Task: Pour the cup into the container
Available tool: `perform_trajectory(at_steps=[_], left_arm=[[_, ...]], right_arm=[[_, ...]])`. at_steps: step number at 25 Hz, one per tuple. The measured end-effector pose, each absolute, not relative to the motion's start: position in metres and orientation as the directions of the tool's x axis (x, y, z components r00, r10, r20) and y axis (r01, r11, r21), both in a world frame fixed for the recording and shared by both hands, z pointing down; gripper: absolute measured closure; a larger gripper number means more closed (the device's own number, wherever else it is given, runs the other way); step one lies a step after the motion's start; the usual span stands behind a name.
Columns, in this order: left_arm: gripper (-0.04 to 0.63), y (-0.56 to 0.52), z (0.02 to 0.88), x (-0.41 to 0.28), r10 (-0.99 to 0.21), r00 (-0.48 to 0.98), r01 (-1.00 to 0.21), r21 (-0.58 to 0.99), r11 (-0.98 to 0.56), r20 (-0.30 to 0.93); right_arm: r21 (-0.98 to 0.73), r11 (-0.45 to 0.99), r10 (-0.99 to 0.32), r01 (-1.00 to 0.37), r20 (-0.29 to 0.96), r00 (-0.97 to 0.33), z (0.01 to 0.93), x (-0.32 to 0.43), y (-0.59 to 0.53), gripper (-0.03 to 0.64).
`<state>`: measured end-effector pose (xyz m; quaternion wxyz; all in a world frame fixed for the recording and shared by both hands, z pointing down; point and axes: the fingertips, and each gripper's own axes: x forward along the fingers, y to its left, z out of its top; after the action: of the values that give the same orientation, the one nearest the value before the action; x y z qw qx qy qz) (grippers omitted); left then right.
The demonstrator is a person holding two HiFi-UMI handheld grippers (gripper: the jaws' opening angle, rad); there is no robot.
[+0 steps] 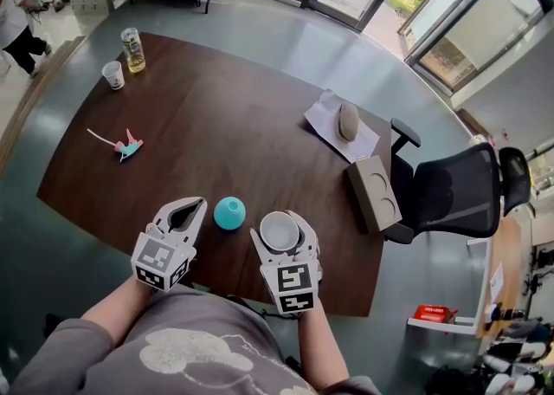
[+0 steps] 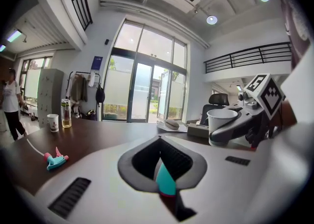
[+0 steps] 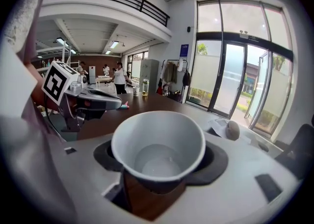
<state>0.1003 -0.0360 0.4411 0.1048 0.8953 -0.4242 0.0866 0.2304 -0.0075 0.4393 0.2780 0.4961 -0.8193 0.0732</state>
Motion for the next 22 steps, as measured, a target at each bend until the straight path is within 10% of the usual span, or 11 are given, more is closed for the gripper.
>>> perform_trajectory(at_steps=[22], left_arm=[[0.589,-0.042,0.436,0.06,-0.705,0.675,-0.734,0.104,-0.671,0.217]], right_arm=[[0.091,0.461,-0.811,-0.883,0.447,-0.378,0.421,0.165,-0.001,0.316]])
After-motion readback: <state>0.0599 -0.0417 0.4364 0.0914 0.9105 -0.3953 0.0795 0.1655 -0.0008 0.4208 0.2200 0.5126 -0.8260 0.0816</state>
